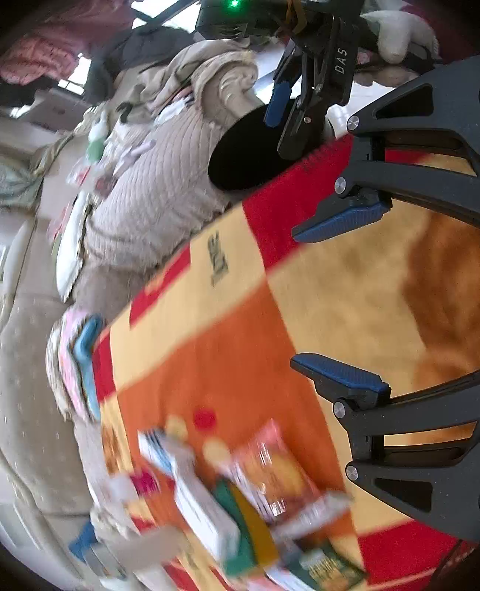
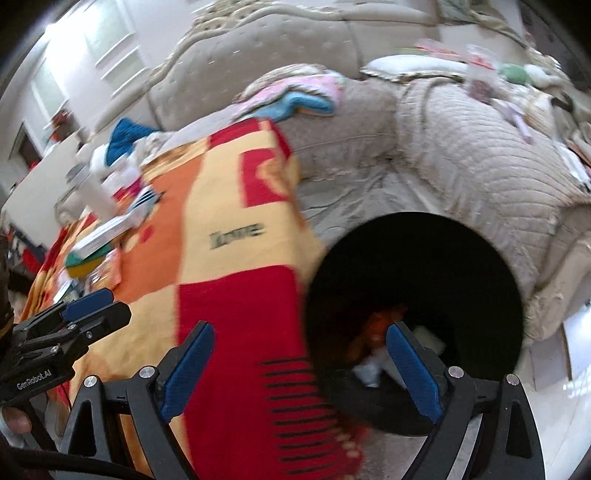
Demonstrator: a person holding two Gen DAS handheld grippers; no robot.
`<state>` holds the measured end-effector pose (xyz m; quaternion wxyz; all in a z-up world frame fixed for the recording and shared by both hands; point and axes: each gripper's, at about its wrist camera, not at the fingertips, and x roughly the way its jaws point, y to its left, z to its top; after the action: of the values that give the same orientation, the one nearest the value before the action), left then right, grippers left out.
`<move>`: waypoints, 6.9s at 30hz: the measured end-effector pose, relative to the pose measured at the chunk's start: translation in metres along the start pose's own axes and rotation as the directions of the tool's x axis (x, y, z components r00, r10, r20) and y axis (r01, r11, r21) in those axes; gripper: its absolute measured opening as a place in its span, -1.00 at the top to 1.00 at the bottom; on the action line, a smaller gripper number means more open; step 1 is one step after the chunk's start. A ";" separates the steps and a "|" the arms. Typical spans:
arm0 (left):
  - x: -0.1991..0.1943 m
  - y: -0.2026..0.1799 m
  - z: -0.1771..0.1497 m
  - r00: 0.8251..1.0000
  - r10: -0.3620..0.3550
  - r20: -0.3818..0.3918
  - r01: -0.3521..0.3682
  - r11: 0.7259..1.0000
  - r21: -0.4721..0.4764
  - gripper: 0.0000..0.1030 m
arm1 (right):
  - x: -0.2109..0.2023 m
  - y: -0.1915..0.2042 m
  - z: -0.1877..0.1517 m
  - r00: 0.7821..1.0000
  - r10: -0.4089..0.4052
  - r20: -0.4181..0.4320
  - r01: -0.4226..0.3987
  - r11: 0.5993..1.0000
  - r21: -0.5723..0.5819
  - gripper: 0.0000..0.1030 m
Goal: Collect trash
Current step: 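Grasp the green cracker packet with the left tool, then grasp the white snack stick packet with the right tool while the left holds crackers, then carry the cracker and snack stick packets over the black bin and open both tools, then move both open tools back over the items on the blanket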
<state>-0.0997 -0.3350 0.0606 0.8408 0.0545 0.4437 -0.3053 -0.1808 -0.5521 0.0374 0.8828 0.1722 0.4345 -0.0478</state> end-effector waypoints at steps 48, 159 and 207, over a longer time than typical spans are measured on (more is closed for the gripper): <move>-0.043 0.208 -0.056 0.984 0.113 -0.138 -0.131 0.983 -0.130 -0.18 | 0.084 0.226 0.002 0.953 0.247 -0.178 -0.288 0.919 -0.270 -0.76; 0.058 -0.110 0.042 0.959 -0.259 -0.118 0.263 0.965 0.021 0.25 | 0.009 -0.086 0.009 0.998 -0.069 -0.014 0.069 0.996 0.051 0.63; -0.067 0.180 -0.040 0.962 0.271 0.013 -0.257 0.925 -0.278 -0.15 | 0.033 0.124 0.001 0.991 0.124 -0.046 -0.131 0.965 -0.225 -0.41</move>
<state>-0.0552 -0.1441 0.0561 0.8848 -0.0109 0.4484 -0.1262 -0.1300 -0.4339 0.0448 0.8911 0.0981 0.4388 0.0618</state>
